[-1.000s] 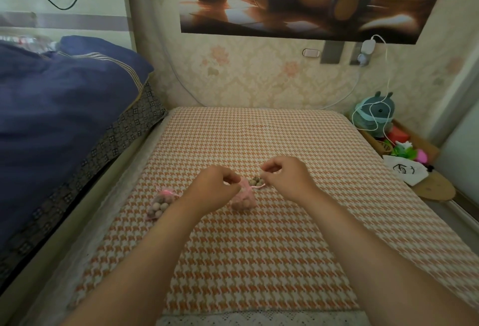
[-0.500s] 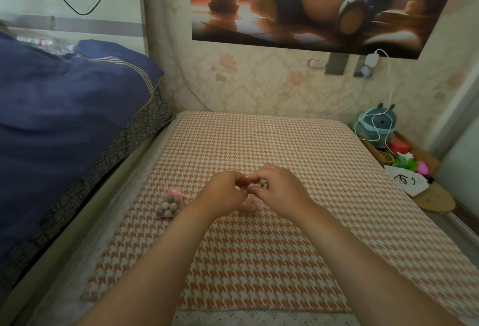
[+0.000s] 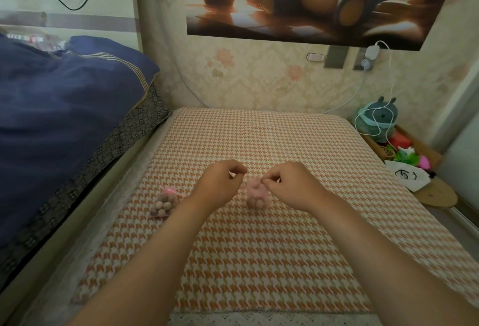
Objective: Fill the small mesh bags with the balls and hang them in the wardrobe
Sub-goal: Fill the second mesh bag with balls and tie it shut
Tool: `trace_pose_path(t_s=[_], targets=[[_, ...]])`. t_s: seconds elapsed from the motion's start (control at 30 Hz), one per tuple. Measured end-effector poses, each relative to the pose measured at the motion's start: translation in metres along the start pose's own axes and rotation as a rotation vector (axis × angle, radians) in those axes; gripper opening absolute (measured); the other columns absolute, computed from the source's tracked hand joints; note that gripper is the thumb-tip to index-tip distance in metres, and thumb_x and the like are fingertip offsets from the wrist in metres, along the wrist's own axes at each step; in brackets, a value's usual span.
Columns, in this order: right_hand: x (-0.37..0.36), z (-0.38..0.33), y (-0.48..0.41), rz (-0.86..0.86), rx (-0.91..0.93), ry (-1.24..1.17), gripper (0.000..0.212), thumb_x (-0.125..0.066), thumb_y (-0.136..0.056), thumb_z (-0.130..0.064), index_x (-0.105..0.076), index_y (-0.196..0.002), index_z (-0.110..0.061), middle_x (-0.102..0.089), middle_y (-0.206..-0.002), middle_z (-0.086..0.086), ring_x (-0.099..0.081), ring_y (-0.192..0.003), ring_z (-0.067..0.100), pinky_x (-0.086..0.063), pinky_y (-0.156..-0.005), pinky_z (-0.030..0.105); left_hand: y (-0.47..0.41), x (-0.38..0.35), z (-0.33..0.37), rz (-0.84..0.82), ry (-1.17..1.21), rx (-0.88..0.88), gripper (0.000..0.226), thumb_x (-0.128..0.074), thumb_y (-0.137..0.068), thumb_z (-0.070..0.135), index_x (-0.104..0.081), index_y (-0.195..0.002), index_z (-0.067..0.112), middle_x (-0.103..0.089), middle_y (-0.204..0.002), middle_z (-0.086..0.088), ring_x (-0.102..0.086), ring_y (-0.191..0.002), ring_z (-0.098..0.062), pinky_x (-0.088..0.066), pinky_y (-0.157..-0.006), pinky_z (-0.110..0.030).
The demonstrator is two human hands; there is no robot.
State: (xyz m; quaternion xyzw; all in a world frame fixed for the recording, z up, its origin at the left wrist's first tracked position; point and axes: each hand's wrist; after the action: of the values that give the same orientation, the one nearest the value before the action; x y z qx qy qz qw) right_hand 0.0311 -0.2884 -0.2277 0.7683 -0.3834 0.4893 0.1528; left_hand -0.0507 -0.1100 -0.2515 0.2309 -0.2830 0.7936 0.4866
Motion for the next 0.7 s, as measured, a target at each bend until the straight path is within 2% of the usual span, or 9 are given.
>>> trace_pose_path(t_s=[0.07, 0.13, 0.2, 0.27, 0.33, 0.43, 0.53, 0.63, 0.7], targets=[[0.002, 0.007, 0.002, 0.007, -0.015, -0.012, 0.022, -0.061, -0.095, -0.03, -0.079, -0.084, -0.027, -0.074, -0.073, -0.004, -0.064, -0.059, 0.016, -0.057, -0.063, 0.04, -0.006, -0.006, -0.003, 0.008, -0.031, -0.004, 0.02, -0.056, -0.096, 0.017, -0.071, -0.107, 0.024, -0.068, -0.101, 0.013, -0.058, -0.077, 0.002, -0.044, -0.063, -0.013], [0.002, 0.012, 0.005, 0.004, -0.027, -0.017, 0.022, -0.061, -0.096, -0.031, -0.079, -0.084, -0.028, -0.075, -0.074, -0.003, -0.059, -0.053, 0.015, -0.053, -0.057, 0.037, -0.012, -0.014, -0.008, -0.014, -0.085, -0.013, 0.025, -0.055, -0.096, 0.012, -0.07, -0.113, 0.021, -0.068, -0.115, 0.007, -0.06, -0.088, -0.004, -0.048, -0.075, -0.019], [0.0, 0.018, 0.005, 0.007, -0.029, -0.021, 0.025, -0.06, -0.095, -0.029, -0.078, -0.078, -0.024, -0.077, -0.08, -0.002, -0.065, -0.061, 0.021, -0.056, -0.062, 0.041, -0.018, -0.024, -0.014, -0.054, -0.169, -0.033, 0.031, -0.054, -0.094, 0.009, -0.068, -0.12, 0.021, -0.064, -0.125, 0.004, -0.06, -0.104, -0.01, -0.049, -0.089, -0.026], [-0.002, 0.022, 0.003, 0.012, -0.032, -0.037, 0.026, -0.061, -0.094, -0.028, -0.076, -0.074, -0.027, -0.077, -0.083, -0.004, -0.07, -0.069, 0.022, -0.06, -0.067, 0.045, -0.025, -0.034, -0.019, -0.107, -0.275, -0.085, 0.037, -0.056, -0.093, 0.009, -0.065, -0.125, 0.024, -0.061, -0.129, 0.003, -0.057, -0.115, -0.015, -0.047, -0.099, -0.031], [-0.003, 0.026, 0.002, 0.018, -0.035, -0.048, 0.026, -0.06, -0.094, -0.029, -0.076, -0.073, -0.026, -0.077, -0.082, -0.006, -0.07, -0.071, 0.021, -0.06, -0.069, 0.047, -0.03, -0.042, -0.022, -0.164, -0.333, -0.108, 0.038, -0.057, -0.092, 0.01, -0.066, -0.124, 0.027, -0.062, -0.123, 0.003, -0.058, -0.11, -0.016, -0.05, -0.095, -0.035], [-0.003, 0.028, -0.001, 0.022, -0.027, -0.06, 0.025, -0.06, -0.095, -0.032, -0.078, -0.079, -0.026, -0.077, -0.083, -0.005, -0.071, -0.073, 0.023, -0.06, -0.07, 0.049, -0.036, -0.048, -0.026, -0.186, -0.384, -0.094, 0.033, -0.058, -0.09, 0.01, -0.073, -0.109, 0.031, -0.067, -0.105, 0.004, -0.059, -0.087, -0.013, -0.053, -0.077, -0.033], [-0.004, 0.03, -0.004, 0.02, -0.028, -0.063, 0.025, -0.059, -0.096, -0.033, -0.079, -0.083, -0.027, -0.077, -0.084, -0.006, -0.07, -0.072, 0.025, -0.06, -0.069, 0.049, -0.04, -0.051, -0.029, -0.155, -0.313, -0.054, 0.027, -0.057, -0.09, 0.007, -0.073, -0.103, 0.023, -0.069, -0.101, 0.004, -0.061, -0.088, -0.013, -0.053, -0.08, -0.031], [-0.007, 0.03, -0.006, 0.02, -0.023, -0.062, 0.025, -0.059, -0.095, -0.034, -0.079, -0.083, -0.025, -0.078, -0.089, 0.001, -0.069, -0.068, 0.023, -0.06, -0.067, 0.048, -0.041, -0.054, -0.028, -0.138, -0.307, -0.041, 0.018, -0.06, -0.09, 0.009, -0.071, -0.093, 0.023, -0.069, -0.096, 0.004, -0.061, -0.086, -0.013, -0.054, -0.081, -0.034], [-0.007, 0.03, -0.006, 0.015, -0.021, -0.059, 0.026, -0.059, -0.096, -0.037, -0.079, -0.084, -0.026, -0.078, -0.089, 0.001, -0.066, -0.061, 0.017, -0.059, -0.063, 0.044, -0.04, -0.054, -0.028, -0.127, -0.28, -0.03, 0.014, -0.06, -0.092, 0.013, -0.069, -0.098, 0.022, -0.068, -0.096, 0.004, -0.061, -0.086, -0.014, -0.054, -0.079, -0.033]])
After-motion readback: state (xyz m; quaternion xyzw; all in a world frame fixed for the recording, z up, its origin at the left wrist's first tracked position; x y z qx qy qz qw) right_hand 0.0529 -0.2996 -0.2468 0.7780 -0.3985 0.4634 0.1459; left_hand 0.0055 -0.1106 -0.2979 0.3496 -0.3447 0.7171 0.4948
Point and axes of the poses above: each hand's wrist, its own y-axis away from the middle knuckle, its own x-axis out of the back of the hand, z = x × y
